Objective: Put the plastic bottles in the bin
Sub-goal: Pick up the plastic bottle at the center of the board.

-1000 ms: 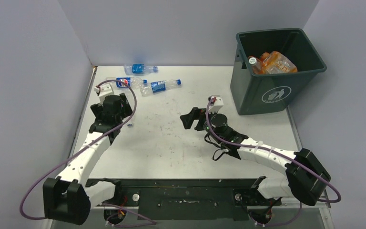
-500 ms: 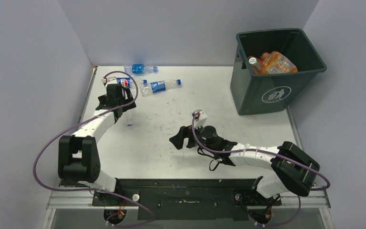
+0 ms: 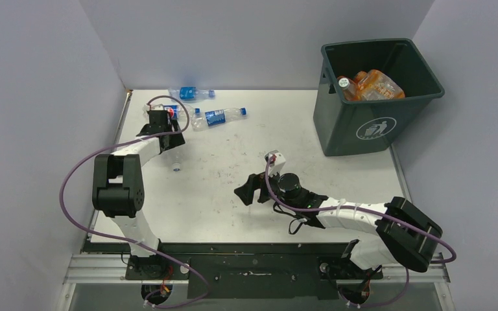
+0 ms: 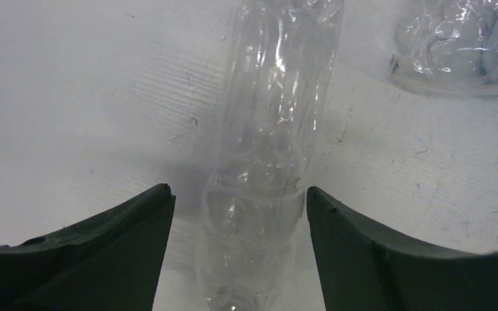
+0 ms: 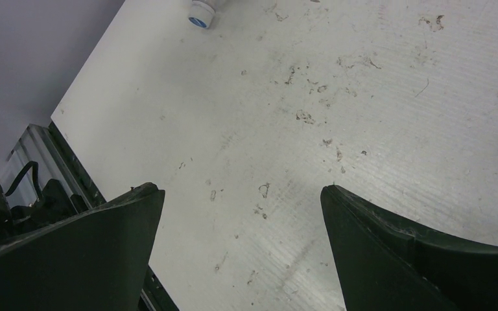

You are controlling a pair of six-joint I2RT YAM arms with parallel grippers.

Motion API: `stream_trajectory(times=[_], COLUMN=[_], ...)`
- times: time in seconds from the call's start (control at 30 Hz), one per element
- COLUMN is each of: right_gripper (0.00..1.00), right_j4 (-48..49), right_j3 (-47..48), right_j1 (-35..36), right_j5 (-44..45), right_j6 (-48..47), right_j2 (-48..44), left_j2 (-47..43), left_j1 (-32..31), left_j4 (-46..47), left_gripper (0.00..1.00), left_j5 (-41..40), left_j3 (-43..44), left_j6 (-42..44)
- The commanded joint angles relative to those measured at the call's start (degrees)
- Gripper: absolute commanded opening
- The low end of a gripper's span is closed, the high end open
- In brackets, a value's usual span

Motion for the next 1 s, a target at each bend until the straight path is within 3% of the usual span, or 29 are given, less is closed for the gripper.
stream_trajectory(times=[0.0,0.07,0.17,0.37,0.5,0.6,0.77,0.97], right_gripper=[0.96,0.96,0.96,0.96,0.98,0.98,0.98,0.97], right_j4=[2.68,2.22,1.85,0.97,1.36,4.0,5.65,5.14], right_j3=[0.75,0.91,0.59,0.25,0.45,0.08,3.28,8.04], right_j1=[0.22,0.19,0.3,0.31,0.28,0.54,2.31,5.8], right_j5=[0.78,0.87,1.86,3.45,2.12,-0.34,-4.38,-3.65], right_j6=[-1.95,-1.94,-1.89,-2.44,-3.36,-4.13,-4.98,-7.19], right_j2=[-2.41,-2.94,-3.97,-6.73,-8.05,-8.64,-5.49,-1.35], left_j2=[0.51,0.66,-0.52,-9.19,-20.58,-31.55,-47.84,-59.47], left_j1=[0.17,0.18,0.18,-0.12,-0.44,-1.5,-11.15,-23.63], left_j4=[4.53,4.75,6.14,9.02,15.2,28.02,42.1,39.2], left_gripper=[0.67,0.59,0.55,0.29,0.21,0.15,0.12,0.11], left_j5=[2.58,3.19,3.9,7.19,12.37,15.61,5.57,-4.09], left_j3=[1.84,1.24,-0.48,-5.7,-14.86,-27.02,-44.63,-48.31], left_j6=[-0.12,-0.32,-1.31,-6.55,-16.78,-29.73,-47.5,-51.69])
